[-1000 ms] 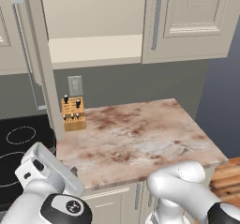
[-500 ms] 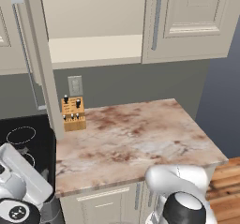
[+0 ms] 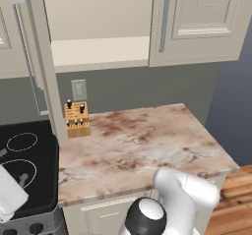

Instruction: Close all open cabinet doors.

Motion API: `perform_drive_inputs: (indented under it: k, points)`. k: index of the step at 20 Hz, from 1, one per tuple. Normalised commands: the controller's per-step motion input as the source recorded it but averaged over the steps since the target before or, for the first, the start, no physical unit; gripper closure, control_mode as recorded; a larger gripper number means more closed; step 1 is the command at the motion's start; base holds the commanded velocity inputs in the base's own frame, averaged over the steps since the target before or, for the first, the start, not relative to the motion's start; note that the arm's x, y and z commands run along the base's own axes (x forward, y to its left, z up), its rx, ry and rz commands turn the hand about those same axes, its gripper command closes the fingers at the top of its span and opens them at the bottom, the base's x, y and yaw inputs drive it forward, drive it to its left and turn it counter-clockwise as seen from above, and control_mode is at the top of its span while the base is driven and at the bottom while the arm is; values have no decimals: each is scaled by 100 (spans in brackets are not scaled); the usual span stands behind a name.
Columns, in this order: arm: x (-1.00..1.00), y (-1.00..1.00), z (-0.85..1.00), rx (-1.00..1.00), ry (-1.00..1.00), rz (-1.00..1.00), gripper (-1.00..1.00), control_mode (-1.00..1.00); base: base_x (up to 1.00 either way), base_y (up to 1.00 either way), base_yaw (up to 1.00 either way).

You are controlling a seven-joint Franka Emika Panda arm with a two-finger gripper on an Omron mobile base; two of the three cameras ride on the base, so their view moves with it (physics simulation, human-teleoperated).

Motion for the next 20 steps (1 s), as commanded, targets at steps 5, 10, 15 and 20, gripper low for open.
perform_drive_inputs:
  k: [5, 10, 15, 20]
  points:
    - [9, 17, 45, 0, -12, -15, -100, -100, 0, 0, 0]
    - [10, 12, 52, 0, -11, -15, -100, -100, 0, 0, 0]
    - [2, -3, 35, 1, -5, -12, -100, -100, 0, 0, 0]
    - [-13, -25, 7, 5, -2, -12, -100, -100, 0, 0, 0]
